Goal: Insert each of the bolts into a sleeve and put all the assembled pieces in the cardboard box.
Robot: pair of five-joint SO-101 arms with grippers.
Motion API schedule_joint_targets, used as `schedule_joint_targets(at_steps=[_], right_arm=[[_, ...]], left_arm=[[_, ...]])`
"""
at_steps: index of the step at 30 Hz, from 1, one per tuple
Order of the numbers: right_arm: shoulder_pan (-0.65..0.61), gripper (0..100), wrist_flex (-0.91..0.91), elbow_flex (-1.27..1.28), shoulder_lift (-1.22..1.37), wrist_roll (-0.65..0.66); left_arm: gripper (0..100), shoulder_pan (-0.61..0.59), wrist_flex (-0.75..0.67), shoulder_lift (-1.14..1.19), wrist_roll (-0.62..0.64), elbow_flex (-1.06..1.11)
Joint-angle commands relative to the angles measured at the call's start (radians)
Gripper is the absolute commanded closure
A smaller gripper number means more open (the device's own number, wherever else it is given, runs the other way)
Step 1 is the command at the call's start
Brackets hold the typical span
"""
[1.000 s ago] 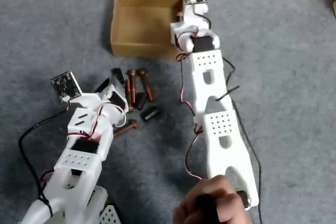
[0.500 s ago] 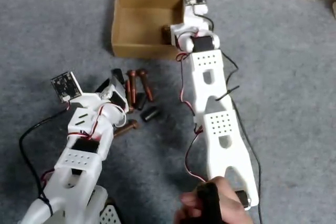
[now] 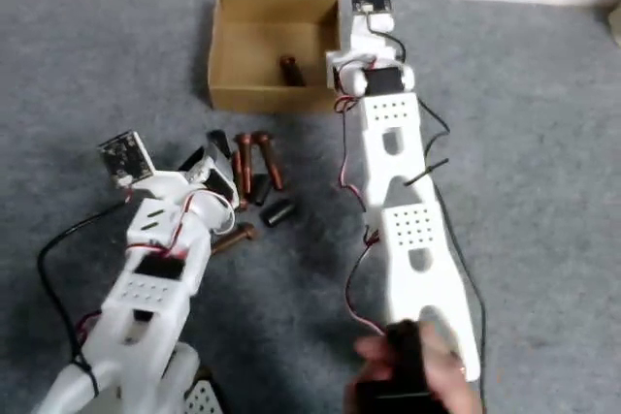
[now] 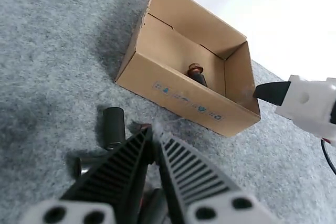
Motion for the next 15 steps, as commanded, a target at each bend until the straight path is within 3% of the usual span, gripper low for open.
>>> schedule_joint_targets(at_steps=[1, 12, 15], right_arm=[[0.001, 64.9, -0.028, -0.094, 0.012, 0.0], [-0.025, 65.5, -0.099, -0.101, 0.134, 0.0], [-0.01, 75.0, -0.097, -0.097, 0.136, 0.0]], left_arm=[[99, -0.002, -0.021, -0.005, -0.003, -0.059], [99, -0.001, -0.021, -0.004, -0.003, -0.059], [99, -0.001, -0.021, -0.004, -0.003, -0.059]])
